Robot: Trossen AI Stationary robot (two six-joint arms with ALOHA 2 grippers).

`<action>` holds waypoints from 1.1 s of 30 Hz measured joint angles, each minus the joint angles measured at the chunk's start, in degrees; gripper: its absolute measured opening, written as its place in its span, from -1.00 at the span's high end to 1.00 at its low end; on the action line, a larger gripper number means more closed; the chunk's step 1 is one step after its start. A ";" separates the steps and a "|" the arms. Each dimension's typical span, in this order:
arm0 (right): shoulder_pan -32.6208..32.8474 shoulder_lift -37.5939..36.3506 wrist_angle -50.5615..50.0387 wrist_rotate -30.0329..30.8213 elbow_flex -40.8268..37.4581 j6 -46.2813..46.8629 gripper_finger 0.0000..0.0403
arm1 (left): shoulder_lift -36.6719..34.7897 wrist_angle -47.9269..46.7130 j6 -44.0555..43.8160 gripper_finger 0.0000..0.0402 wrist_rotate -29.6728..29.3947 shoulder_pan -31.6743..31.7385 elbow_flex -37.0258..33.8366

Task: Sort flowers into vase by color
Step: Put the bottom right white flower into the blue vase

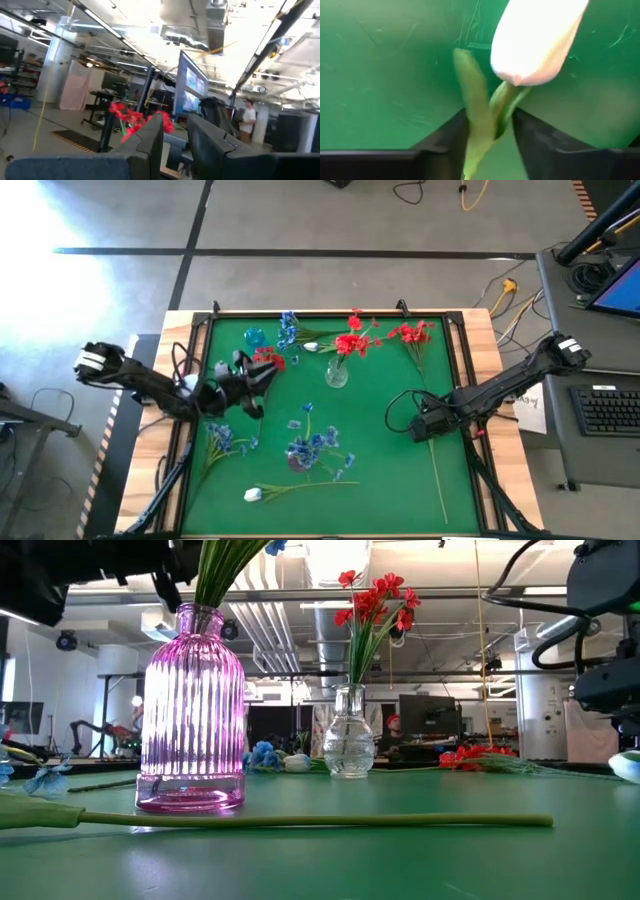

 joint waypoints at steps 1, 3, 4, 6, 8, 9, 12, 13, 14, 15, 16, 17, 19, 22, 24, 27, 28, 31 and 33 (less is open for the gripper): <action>0.00 0.00 0.00 0.12 -0.06 -0.20 0.46 | -0.41 -0.25 -0.89 0.62 1.59 1.07 0.00; 0.00 0.00 0.04 0.94 -0.11 -0.77 0.65 | -1.26 -1.12 -3.09 0.62 4.40 3.02 0.07; 0.00 0.00 0.25 1.34 -0.11 -1.20 0.74 | -1.62 -1.72 -4.36 0.62 5.58 3.82 0.07; 0.00 0.00 0.87 1.56 -0.11 -2.13 0.89 | -2.75 -3.26 -6.40 0.62 7.83 5.41 0.07; 0.00 0.00 1.04 1.58 0.00 -2.75 0.91 | -4.07 -4.76 -8.81 0.62 10.74 6.81 0.07; 0.00 0.00 0.96 1.57 0.23 -2.82 0.91 | -4.74 -5.74 -10.04 0.62 12.53 7.50 0.07; 0.00 -0.48 0.90 1.52 1.91 -4.55 0.91 | -6.57 -10.07 -13.91 0.62 19.34 9.54 0.56; 0.00 -0.66 0.80 1.52 2.85 -5.38 0.91 | -7.14 -11.99 -15.06 0.62 21.78 10.19 1.05; 0.00 -0.91 0.80 1.55 3.89 -6.69 0.91 | -7.70 -14.19 -16.06 0.62 23.90 10.72 1.61; 0.00 -1.16 0.79 1.62 5.00 -8.04 0.91 | -8.15 -16.69 -16.71 0.62 25.68 11.19 2.37; 0.00 -1.48 0.71 2.09 6.22 -9.30 0.91 | -8.54 -19.37 -17.11 0.62 26.99 11.49 3.30; 0.00 -1.81 0.66 2.91 7.62 -10.51 0.91 | -8.90 -21.93 -17.21 0.62 28.10 11.65 4.30; 0.00 -2.66 0.74 4.90 10.71 -14.12 0.91 | -9.52 -26.91 -17.19 0.62 29.13 11.71 6.95; 0.00 -3.73 0.68 8.74 16.24 -20.34 0.91 | -10.27 -35.88 -15.08 0.61 31.20 11.71 11.87; 0.00 -4.31 0.74 11.49 20.33 -25.25 0.91 | -10.28 -41.99 -12.50 0.59 32.57 11.69 15.12; 0.00 -4.48 0.90 15.91 26.95 -35.72 0.91 | -9.80 -46.65 -9.66 0.52 32.84 11.69 18.87; 0.00 -4.48 1.03 17.71 29.17 -39.49 0.91 | -9.68 -47.39 -8.81 0.50 32.82 11.69 19.61; 0.00 -4.31 3.08 24.95 35.57 -51.25 0.91 | -9.11 -48.32 -7.15 0.41 32.83 11.69 20.95; -0.02 -3.94 5.42 28.77 39.25 -59.18 0.91 | -8.96 -48.88 -6.45 0.34 33.21 11.69 21.19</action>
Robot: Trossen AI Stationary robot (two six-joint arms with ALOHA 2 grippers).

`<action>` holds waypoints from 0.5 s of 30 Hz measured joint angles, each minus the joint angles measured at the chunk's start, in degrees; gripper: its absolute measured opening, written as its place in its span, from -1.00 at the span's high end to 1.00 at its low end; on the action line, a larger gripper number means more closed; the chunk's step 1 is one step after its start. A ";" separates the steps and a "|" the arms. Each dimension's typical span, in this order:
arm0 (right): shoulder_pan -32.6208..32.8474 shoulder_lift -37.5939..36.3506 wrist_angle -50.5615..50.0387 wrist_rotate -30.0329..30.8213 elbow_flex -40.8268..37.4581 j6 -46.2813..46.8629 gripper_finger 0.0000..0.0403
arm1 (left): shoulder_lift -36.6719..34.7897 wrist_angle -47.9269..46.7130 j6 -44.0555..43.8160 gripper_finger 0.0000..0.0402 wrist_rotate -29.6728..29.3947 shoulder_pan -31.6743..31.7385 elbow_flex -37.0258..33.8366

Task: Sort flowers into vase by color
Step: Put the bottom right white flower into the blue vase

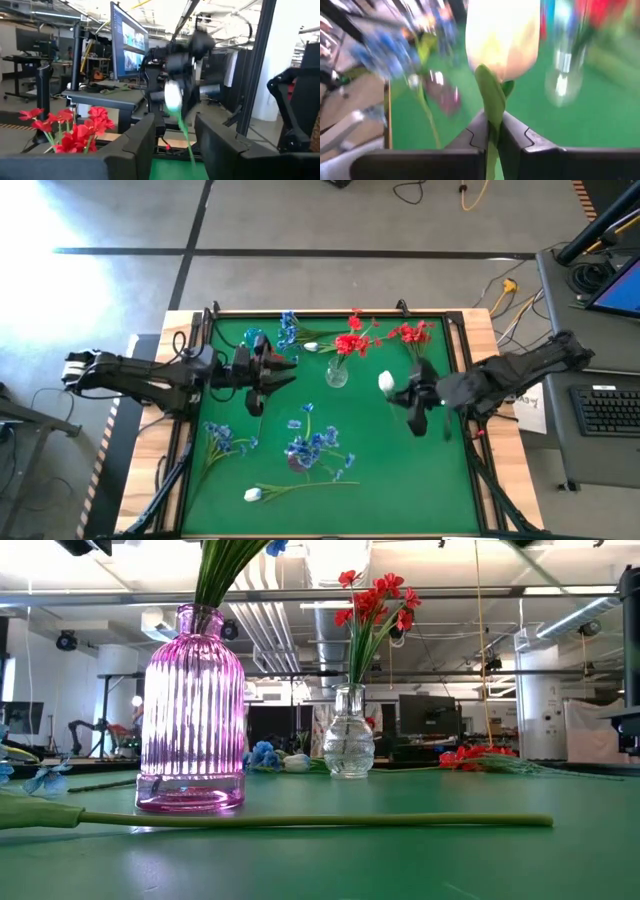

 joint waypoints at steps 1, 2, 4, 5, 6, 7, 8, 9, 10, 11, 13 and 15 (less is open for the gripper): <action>-0.03 0.27 2.10 1.43 1.59 -4.09 0.91 | 0.12 0.02 0.38 0.30 0.31 0.00 0.14; -0.03 0.56 5.13 2.27 2.93 -8.33 0.91 | 0.23 0.04 0.61 0.27 0.67 0.00 0.19; -0.03 1.14 13.15 2.46 4.72 -17.04 0.91 | 0.76 0.08 1.42 0.19 1.42 0.00 0.59; -0.03 1.50 17.30 1.92 5.32 -21.45 0.91 | 1.06 0.08 1.85 0.16 1.66 0.00 0.81; -0.03 2.02 21.34 0.98 5.91 -25.60 0.91 | 1.31 -0.02 2.27 0.13 2.54 0.00 1.03; -0.03 2.54 24.91 -0.15 6.50 -29.43 0.91 | 1.75 0.03 2.82 0.10 3.83 0.00 1.48; -0.11 3.21 27.38 -0.98 7.17 -32.86 0.91 | 2.28 0.16 3.33 0.08 5.01 0.00 2.03; -0.15 3.97 29.56 -1.40 7.93 -35.72 0.91 | 2.67 0.08 3.68 0.06 6.03 0.00 2.55; -0.35 4.76 31.32 -2.00 8.81 -38.31 0.91 | 3.21 0.04 3.83 0.05 6.51 0.00 3.15; -0.60 5.60 32.54 -2.38 9.79 -40.45 0.91 | 3.92 0.12 4.08 0.05 7.20 -0.01 3.95; -1.17 7.53 33.76 -2.43 12.16 -43.89 0.91 | 5.18 -0.23 4.82 0.05 7.39 -0.02 5.49; -1.90 9.58 34.56 -3.07 14.40 -46.11 0.91 | 6.80 -1.65 5.55 0.06 7.37 0.00 7.62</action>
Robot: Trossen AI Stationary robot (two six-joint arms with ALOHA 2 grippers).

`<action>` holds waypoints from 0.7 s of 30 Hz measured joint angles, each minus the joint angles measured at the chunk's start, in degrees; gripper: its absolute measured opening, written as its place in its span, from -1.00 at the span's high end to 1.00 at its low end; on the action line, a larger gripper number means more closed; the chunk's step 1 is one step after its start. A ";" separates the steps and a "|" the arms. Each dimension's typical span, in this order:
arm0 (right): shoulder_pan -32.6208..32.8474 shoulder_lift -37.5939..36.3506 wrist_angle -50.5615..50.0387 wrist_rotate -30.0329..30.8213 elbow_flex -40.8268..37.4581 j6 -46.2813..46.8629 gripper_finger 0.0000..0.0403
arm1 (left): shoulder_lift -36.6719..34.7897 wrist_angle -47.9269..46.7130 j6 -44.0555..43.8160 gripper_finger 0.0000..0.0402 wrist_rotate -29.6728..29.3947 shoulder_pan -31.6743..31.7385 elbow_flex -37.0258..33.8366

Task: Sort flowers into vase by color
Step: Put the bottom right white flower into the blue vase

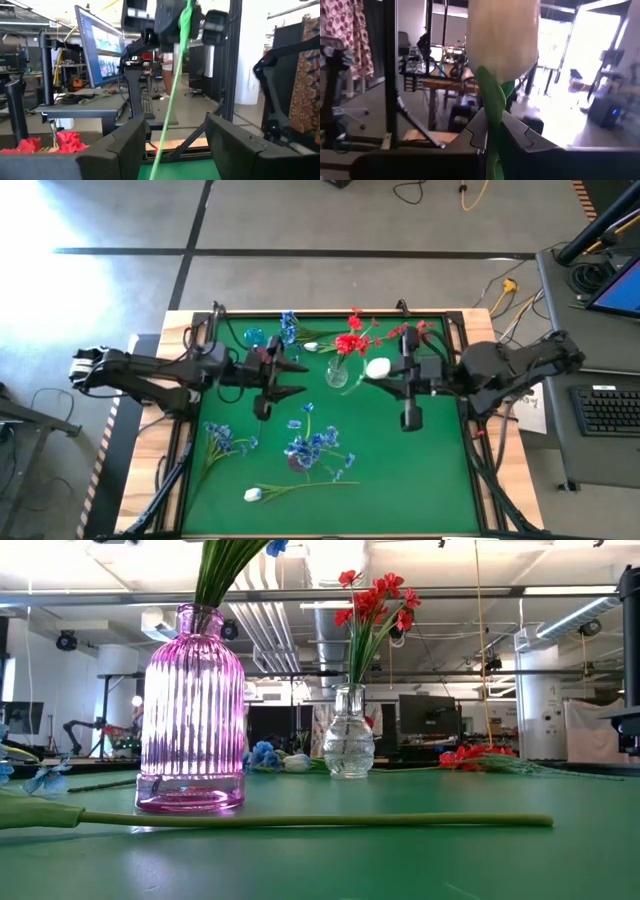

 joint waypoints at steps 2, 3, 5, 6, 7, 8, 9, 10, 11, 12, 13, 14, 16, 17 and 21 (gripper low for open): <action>-0.89 2.47 0.16 -2.33 2.40 -1.11 0.91 | 1.62 -2.50 1.28 0.07 0.00 0.00 2.28; -1.33 3.62 0.21 -3.46 3.59 -1.46 0.91 | 2.61 -3.60 1.72 0.08 0.02 0.00 3.57; -2.03 5.92 0.05 -4.70 5.67 -2.54 0.91 | 4.50 -4.73 2.33 0.09 0.02 0.00 5.61; -2.44 6.91 0.17 -5.23 6.71 -3.00 0.91 | 5.35 -4.89 2.37 0.09 0.01 0.00 6.46; -2.84 7.77 0.24 -5.54 7.63 -3.51 0.91 | 6.27 -4.88 2.37 0.10 0.00 0.00 7.34; -3.18 8.66 0.20 -5.68 8.38 -4.07 0.91 | 7.01 -4.82 2.40 0.10 0.02 0.00 8.13; -3.60 9.53 0.28 -6.11 9.22 -4.34 0.91 | 7.42 -4.94 2.71 0.10 0.02 0.00 8.61; -4.06 10.26 0.41 -6.74 9.82 -4.45 0.91 | 7.91 -5.15 3.13 0.10 0.02 0.00 9.03; -4.43 10.96 0.19 -7.10 10.28 -4.60 0.91 | 8.40 -5.02 3.66 0.10 0.02 0.00 9.38; -4.78 11.63 0.21 -7.55 10.76 -4.92 0.91 | 8.61 -5.14 4.07 0.10 0.02 0.00 9.58; -5.15 12.35 0.18 -7.92 11.12 -5.40 0.91 | 8.76 -5.62 4.26 0.10 0.02 0.00 9.67; -5.58 12.86 0.17 -7.94 11.43 -5.54 0.91 | 8.96 -5.74 4.36 0.10 0.04 0.00 9.81; -6.44 13.76 0.17 -8.12 11.88 -5.69 0.91 | 9.03 -5.67 4.74 0.10 0.06 0.00 9.94; -7.00 14.11 0.25 -8.12 12.10 -5.70 0.91 | 9.01 -5.67 4.92 0.10 0.07 0.00 9.94; -8.85 15.04 0.19 -8.10 12.23 -5.45 0.91 | 8.80 -5.67 5.11 0.15 0.07 0.00 9.92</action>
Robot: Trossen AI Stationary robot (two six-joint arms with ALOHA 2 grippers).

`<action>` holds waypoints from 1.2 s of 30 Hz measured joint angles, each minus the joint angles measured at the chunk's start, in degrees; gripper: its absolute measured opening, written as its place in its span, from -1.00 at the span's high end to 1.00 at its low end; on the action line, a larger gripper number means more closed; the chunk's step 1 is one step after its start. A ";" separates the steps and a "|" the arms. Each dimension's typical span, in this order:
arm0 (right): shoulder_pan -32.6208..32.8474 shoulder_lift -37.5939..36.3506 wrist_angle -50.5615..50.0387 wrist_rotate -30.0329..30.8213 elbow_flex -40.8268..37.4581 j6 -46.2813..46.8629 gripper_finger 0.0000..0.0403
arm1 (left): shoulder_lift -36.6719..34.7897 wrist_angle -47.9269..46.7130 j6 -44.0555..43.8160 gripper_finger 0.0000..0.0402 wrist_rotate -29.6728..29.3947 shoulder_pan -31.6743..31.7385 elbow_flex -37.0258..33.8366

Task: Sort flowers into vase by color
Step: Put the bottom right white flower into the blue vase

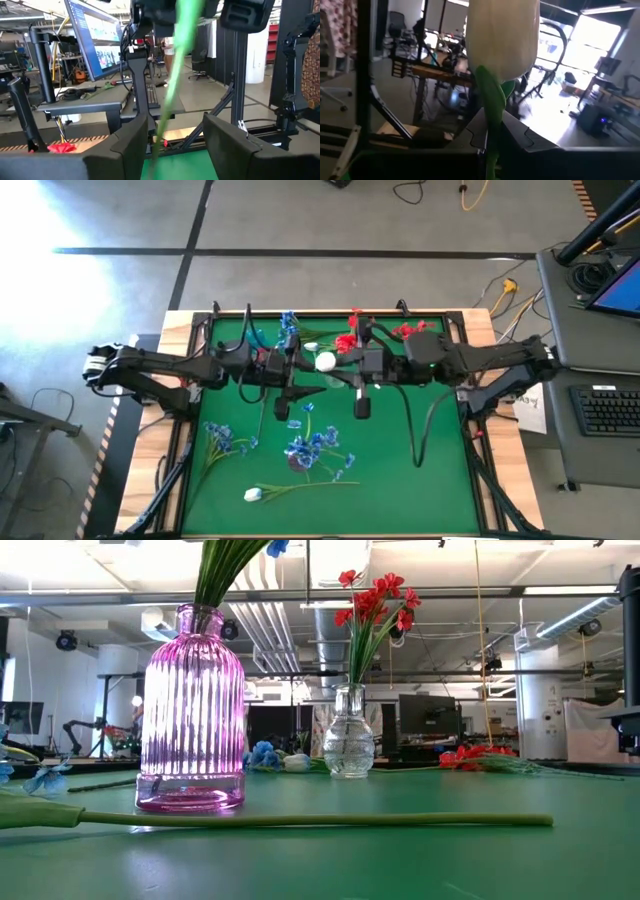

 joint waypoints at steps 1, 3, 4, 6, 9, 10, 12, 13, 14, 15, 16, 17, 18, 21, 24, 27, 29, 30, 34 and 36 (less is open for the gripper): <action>-0.32 0.24 -0.19 0.02 0.00 0.02 0.91 | -0.10 0.02 -0.02 0.19 0.00 0.00 0.00; -0.85 0.51 -0.22 0.06 0.00 0.06 0.91 | -0.36 0.04 -0.05 0.29 -0.07 0.00 0.00; -1.06 0.61 -0.24 0.01 0.00 0.11 0.91 | -0.42 0.04 -0.23 0.36 -0.16 0.00 0.00; -1.45 0.69 -0.20 -0.02 0.00 0.18 0.91 | -0.59 0.02 -0.77 0.54 -0.33 0.00 0.00; -1.72 0.69 -0.21 -0.02 0.00 0.18 0.91 | -0.89 0.00 -1.45 0.86 -0.51 0.11 -0.02; -1.76 0.69 -0.21 -0.02 0.00 0.20 0.91 | -0.99 -0.02 -1.57 0.93 -0.56 0.11 -0.02; -1.78 0.69 -0.20 0.00 0.00 0.78 0.91 | -1.06 -0.05 -1.79 0.95 -0.60 0.11 -0.02; -1.77 0.69 -0.22 -0.02 0.00 1.23 0.91 | -1.12 -0.14 -1.77 0.95 -0.63 0.11 -0.02; -1.78 0.69 -0.24 -0.02 0.00 1.74 0.90 | -1.18 -0.19 -1.78 0.97 -0.89 0.11 -0.03; -1.87 0.69 -0.34 -0.02 0.00 2.09 0.88 | -1.20 -0.22 -1.76 0.98 -1.45 0.11 -0.04; -1.89 0.69 -0.57 0.10 0.00 2.10 0.85 | -1.25 -0.25 -1.62 0.99 -1.67 0.11 -0.04; -1.91 0.64 -0.98 0.17 0.00 2.12 0.80 | -1.30 -0.47 -1.39 0.99 -1.78 0.11 -0.04; -1.95 0.62 -1.33 0.22 0.00 2.15 0.75 | -1.37 -0.59 -1.22 0.99 -1.84 0.12 -0.07; -2.17 0.61 -1.82 0.39 0.00 2.91 0.54 | -1.73 -0.96 -1.20 1.00 -1.90 0.33 -0.07; -2.54 0.31 -2.09 0.50 -0.02 3.66 0.33 | -2.12 -1.60 -1.39 1.00 -2.06 0.89 -0.10; -2.52 -0.91 -3.81 4.34 -0.02 3.89 0.15 | -3.84 -2.22 -3.28 1.00 -2.08 2.33 -1.00; -2.52 -2.35 -6.88 6.94 -0.02 4.57 0.06 | -6.35 -2.14 -3.24 1.00 -2.21 3.71 -2.28; -2.53 -3.09 -8.83 7.57 -0.02 5.35 0.02 | -7.82 -2.27 -3.07 1.00 -2.21 4.54 -3.13; -2.52 -6.02 -17.59 7.74 -0.02 9.31 -0.07 | -14.04 -2.91 -2.67 1.00 -2.20 9.08 -6.63; -2.52 -6.99 -21.99 7.74 -0.02 11.57 -0.09 | -17.10 -3.90 -2.05 1.00 -2.24 12.28 -8.27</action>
